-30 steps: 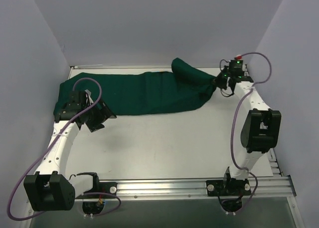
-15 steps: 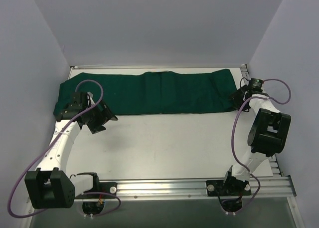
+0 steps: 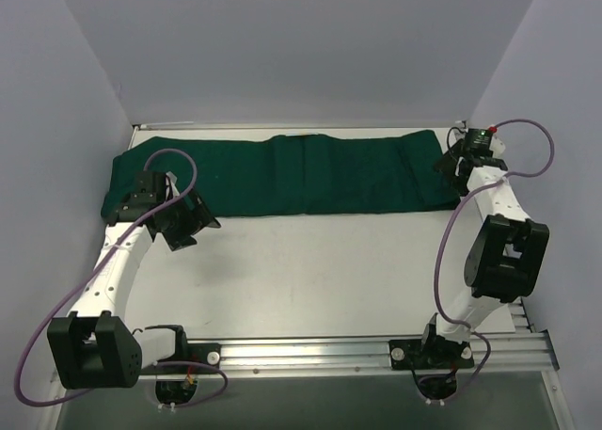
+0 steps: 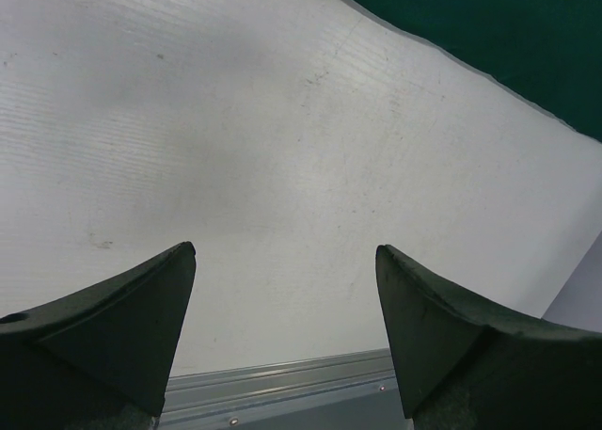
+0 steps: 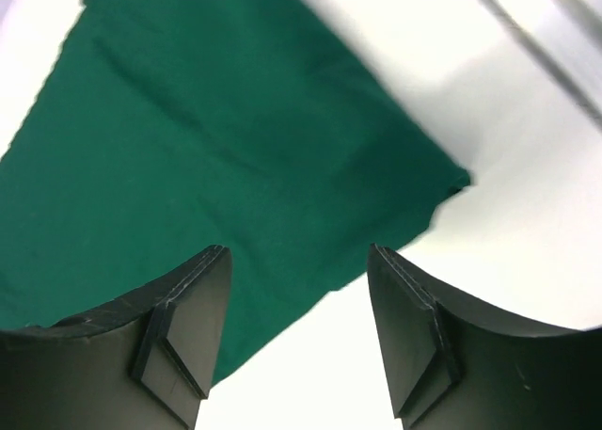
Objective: Open and lay out the surgical kit
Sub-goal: Open the surgical kit at the center of the board.
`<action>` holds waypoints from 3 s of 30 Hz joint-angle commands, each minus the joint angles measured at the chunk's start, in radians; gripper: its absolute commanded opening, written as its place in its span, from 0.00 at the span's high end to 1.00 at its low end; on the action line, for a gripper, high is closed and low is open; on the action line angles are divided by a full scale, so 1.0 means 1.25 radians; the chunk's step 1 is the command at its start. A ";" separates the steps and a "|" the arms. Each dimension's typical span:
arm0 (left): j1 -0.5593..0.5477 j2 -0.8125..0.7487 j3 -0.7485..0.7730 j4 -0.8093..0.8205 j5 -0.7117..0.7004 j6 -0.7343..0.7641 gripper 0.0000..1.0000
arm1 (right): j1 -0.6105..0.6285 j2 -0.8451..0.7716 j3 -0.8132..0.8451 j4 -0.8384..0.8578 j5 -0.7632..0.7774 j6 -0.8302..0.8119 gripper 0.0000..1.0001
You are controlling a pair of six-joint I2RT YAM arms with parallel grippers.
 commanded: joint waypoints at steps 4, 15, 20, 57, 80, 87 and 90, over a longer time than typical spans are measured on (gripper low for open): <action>-0.042 0.039 0.050 0.014 -0.055 0.051 0.14 | 0.063 0.035 0.015 0.117 -0.093 -0.021 0.43; -0.066 0.063 0.091 -0.061 0.014 0.090 0.19 | 0.109 0.276 0.227 0.055 -0.218 -0.077 0.94; -0.068 0.077 0.154 -0.123 0.002 0.101 0.19 | 0.109 0.373 0.309 0.036 -0.199 -0.096 0.98; -0.059 0.124 0.257 -0.202 -0.063 0.118 0.18 | -0.031 0.465 0.636 -0.184 0.128 -0.236 0.94; -0.059 0.140 0.231 -0.153 -0.058 0.129 0.18 | 0.056 0.606 0.770 -0.090 -0.137 -0.212 0.62; -0.057 0.161 0.229 -0.142 -0.057 0.139 0.18 | 0.071 0.525 0.571 0.009 -0.159 -0.172 0.91; -0.057 0.174 0.233 -0.138 -0.053 0.139 0.18 | 0.067 0.520 0.515 0.045 -0.158 -0.160 0.93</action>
